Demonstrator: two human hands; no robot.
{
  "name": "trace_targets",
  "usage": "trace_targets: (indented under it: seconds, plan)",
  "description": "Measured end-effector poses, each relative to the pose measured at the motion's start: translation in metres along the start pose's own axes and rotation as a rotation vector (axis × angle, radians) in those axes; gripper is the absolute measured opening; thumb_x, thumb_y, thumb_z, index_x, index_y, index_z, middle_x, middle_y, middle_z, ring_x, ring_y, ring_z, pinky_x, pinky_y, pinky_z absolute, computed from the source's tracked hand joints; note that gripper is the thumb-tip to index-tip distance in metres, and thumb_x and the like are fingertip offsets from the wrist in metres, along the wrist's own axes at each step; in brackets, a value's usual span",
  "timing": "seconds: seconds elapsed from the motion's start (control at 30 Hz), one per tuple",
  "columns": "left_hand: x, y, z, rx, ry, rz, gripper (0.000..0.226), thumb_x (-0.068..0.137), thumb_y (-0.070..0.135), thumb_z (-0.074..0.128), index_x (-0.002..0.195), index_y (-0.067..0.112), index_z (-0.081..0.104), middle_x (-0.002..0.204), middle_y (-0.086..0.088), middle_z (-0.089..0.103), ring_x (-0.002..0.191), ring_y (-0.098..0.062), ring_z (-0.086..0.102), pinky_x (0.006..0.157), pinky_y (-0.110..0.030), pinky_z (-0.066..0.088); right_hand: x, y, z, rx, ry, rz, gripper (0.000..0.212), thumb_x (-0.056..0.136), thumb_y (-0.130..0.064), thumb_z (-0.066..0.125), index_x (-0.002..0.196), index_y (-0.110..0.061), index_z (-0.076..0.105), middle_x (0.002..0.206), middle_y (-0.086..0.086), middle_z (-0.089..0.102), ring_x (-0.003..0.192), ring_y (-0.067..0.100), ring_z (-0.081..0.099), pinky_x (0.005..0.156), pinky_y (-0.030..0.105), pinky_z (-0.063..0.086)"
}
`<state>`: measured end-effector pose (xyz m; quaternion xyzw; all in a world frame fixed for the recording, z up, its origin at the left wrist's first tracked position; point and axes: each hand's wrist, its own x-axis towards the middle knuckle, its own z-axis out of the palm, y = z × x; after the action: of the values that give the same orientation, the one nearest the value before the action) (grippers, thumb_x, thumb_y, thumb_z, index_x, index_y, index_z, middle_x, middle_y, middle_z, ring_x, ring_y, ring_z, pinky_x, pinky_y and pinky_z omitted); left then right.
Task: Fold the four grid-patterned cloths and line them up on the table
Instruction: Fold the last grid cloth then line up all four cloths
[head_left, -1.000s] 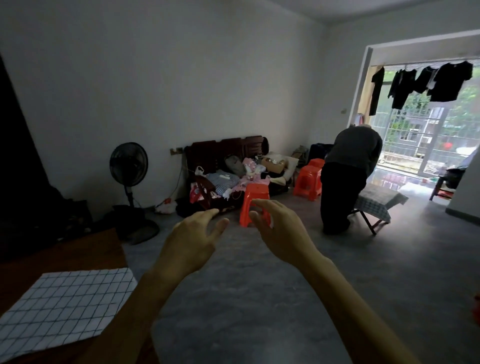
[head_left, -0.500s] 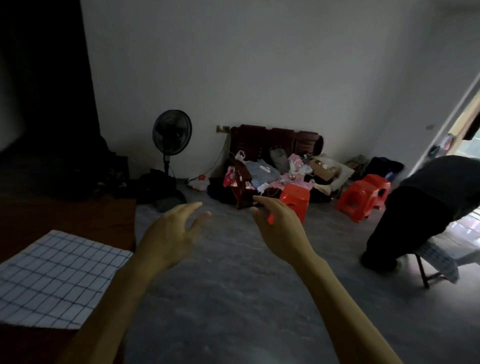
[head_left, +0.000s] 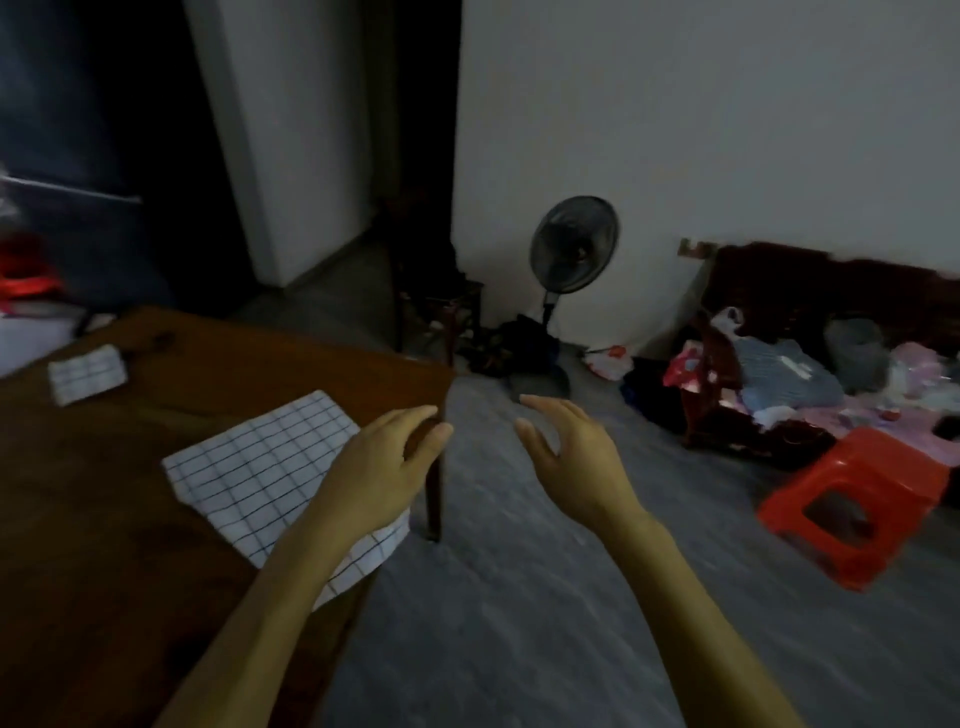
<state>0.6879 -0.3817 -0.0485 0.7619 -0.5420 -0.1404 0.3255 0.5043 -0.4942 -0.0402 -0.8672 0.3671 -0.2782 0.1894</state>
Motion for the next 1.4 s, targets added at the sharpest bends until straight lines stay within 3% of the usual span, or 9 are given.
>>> trace_targets:
  seconds: [0.17,0.47,0.6,0.8,1.0,1.07,1.2,1.3,1.4]
  plan:
    - [0.002,-0.008,0.011,-0.032,0.125,-0.211,0.067,0.085,0.067,0.029,0.138,0.029,0.043,0.143,0.005,0.046,0.129,-0.01,0.042,0.106,-0.036,0.039,0.047,0.028,0.024,0.125,-0.155,-0.142,0.039,0.097,-0.037,0.05,0.131,-0.017,0.054,0.131,0.003,0.057,0.117,0.017,0.054,0.094,0.024,0.041]
    - [-0.009,-0.043,0.046,0.008,0.322,-0.522,0.048,0.095,0.049,0.042,0.136,0.026,0.047,0.14,0.001,0.049,0.125,-0.011,0.046,0.096,-0.021,0.036,0.088,0.042,0.109,0.232,-0.462,-0.372,0.039,0.097,-0.036,0.05,0.131,-0.016,0.055,0.131,0.001,0.058,0.116,0.011,0.053,0.082,-0.003,0.025]
    - [-0.006,-0.073,0.063,-0.044,0.364,-0.567,0.046,0.095,0.043,0.047,0.136,0.022,0.048,0.14,0.002,0.05,0.126,-0.007,0.044,0.098,-0.016,0.032,0.11,0.044,0.154,0.237,-0.549,-0.416,0.039,0.096,-0.034,0.052,0.13,-0.015,0.056,0.13,0.003,0.059,0.115,0.013,0.055,0.091,0.015,0.035]
    - [0.015,-0.137,0.088,-0.076,0.428,-0.66,0.042,0.096,0.038,0.049,0.134,0.019,0.051,0.137,-0.001,0.052,0.124,-0.012,0.047,0.098,-0.02,0.036,0.135,0.042,0.223,0.182,-0.709,-0.469,0.04,0.097,-0.035,0.051,0.132,-0.016,0.054,0.134,0.004,0.056,0.123,0.015,0.05,0.1,0.024,0.036]
    - [0.02,-0.201,0.129,0.01,0.294,-0.805,0.047,0.093,0.035,0.056,0.136,0.021,0.046,0.139,-0.003,0.048,0.127,-0.018,0.044,0.102,-0.032,0.039,0.136,0.044,0.285,0.108,-0.881,-0.459,0.039,0.098,-0.034,0.049,0.133,-0.018,0.052,0.136,0.003,0.053,0.124,0.014,0.047,0.104,0.027,0.035]
    - [0.02,-0.215,0.141,0.114,0.175,-0.83,0.055,0.089,0.036,0.061,0.139,0.024,0.042,0.144,-0.003,0.042,0.132,-0.02,0.037,0.107,-0.036,0.034,0.129,0.045,0.301,0.078,-0.933,-0.491,0.04,0.097,-0.035,0.049,0.133,-0.018,0.051,0.137,0.003,0.052,0.125,0.016,0.046,0.106,0.036,0.038]
    - [0.016,-0.23,0.165,0.197,0.054,-0.9,0.072,0.082,0.038,0.068,0.144,0.029,0.033,0.154,-0.007,0.024,0.143,-0.027,0.019,0.114,-0.041,0.019,0.121,0.048,0.322,0.08,-1.021,-0.528,0.041,0.096,-0.033,0.051,0.134,-0.017,0.051,0.138,0.005,0.05,0.127,0.02,0.045,0.108,0.04,0.036]
    - [0.014,-0.237,0.184,0.264,-0.003,-0.947,0.068,0.087,0.037,0.063,0.146,0.03,0.03,0.158,-0.007,0.013,0.146,-0.026,0.007,0.117,-0.041,0.013,0.123,0.06,0.34,0.095,-1.066,-0.557,0.041,0.095,-0.032,0.054,0.132,-0.016,0.053,0.135,0.008,0.052,0.126,0.023,0.046,0.106,0.038,0.036]
    - [0.013,-0.237,0.195,0.265,0.027,-0.974,0.055,0.087,0.032,0.063,0.139,0.032,0.044,0.156,-0.01,0.022,0.145,-0.028,0.016,0.115,-0.043,0.021,0.127,0.072,0.356,0.127,-1.08,-0.608,0.04,0.092,-0.03,0.056,0.129,-0.014,0.057,0.13,0.011,0.055,0.122,0.027,0.05,0.101,0.042,0.042]
